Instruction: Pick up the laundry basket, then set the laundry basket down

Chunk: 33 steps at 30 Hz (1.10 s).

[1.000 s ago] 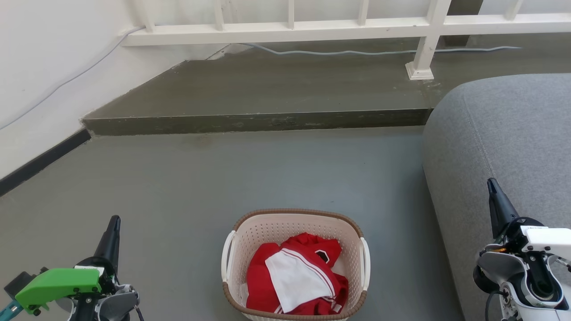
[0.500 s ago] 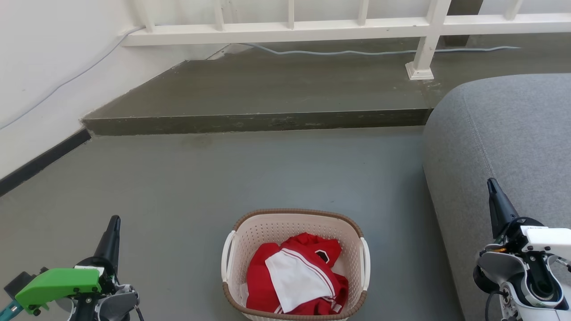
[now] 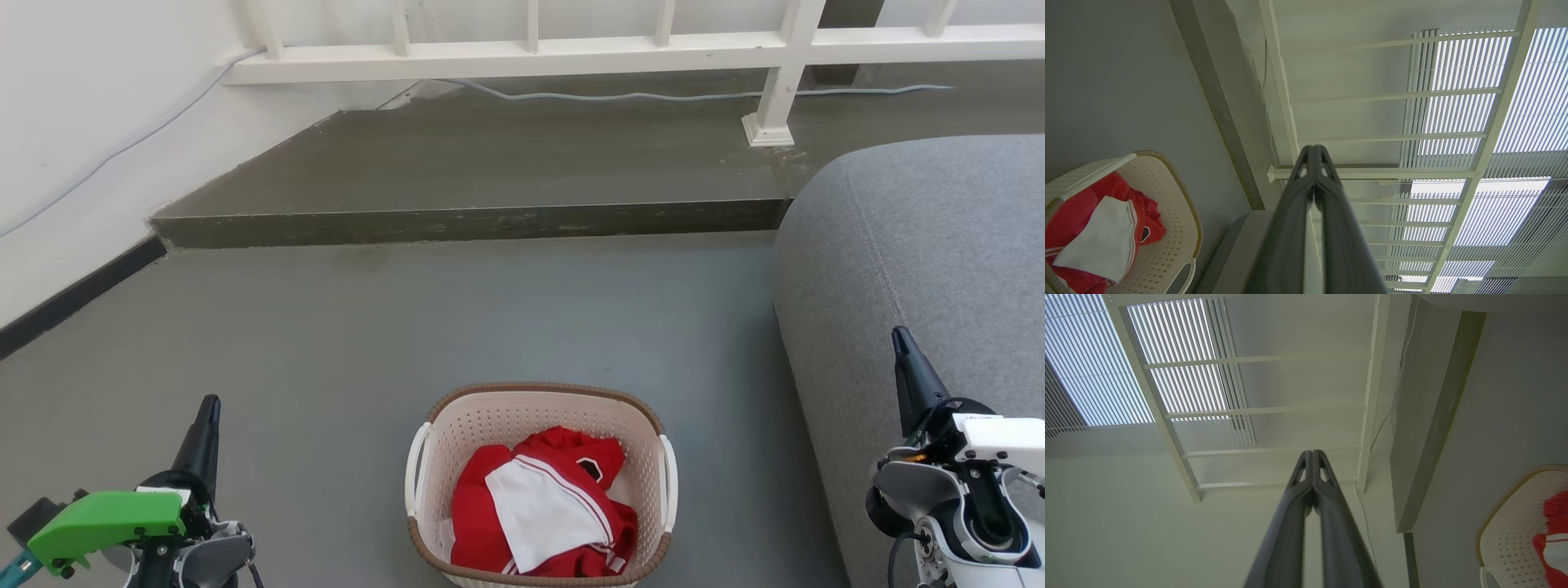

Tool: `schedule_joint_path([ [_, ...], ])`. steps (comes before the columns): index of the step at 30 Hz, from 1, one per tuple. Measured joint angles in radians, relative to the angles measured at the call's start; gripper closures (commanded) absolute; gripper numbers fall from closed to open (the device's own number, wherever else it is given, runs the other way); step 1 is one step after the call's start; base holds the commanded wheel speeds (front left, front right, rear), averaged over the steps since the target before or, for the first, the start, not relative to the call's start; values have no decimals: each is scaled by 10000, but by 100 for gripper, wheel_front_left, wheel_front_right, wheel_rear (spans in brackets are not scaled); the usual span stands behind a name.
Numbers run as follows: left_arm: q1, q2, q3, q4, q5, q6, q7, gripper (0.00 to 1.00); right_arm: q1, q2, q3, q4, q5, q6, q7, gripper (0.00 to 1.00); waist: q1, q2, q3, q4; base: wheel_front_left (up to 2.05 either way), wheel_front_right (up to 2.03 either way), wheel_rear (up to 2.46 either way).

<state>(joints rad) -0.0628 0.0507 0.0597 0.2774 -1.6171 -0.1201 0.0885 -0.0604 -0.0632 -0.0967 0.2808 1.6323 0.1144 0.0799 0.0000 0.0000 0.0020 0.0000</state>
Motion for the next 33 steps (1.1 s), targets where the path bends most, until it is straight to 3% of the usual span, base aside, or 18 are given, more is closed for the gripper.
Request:
schedule_joint_path([
  [33, 0, -4, 8, -4, 0, -2, 4, 100, -2, 4, -15, 0, 0, 0, 2, 100, 0, 0, 1, 0, 0, 0, 0],
])
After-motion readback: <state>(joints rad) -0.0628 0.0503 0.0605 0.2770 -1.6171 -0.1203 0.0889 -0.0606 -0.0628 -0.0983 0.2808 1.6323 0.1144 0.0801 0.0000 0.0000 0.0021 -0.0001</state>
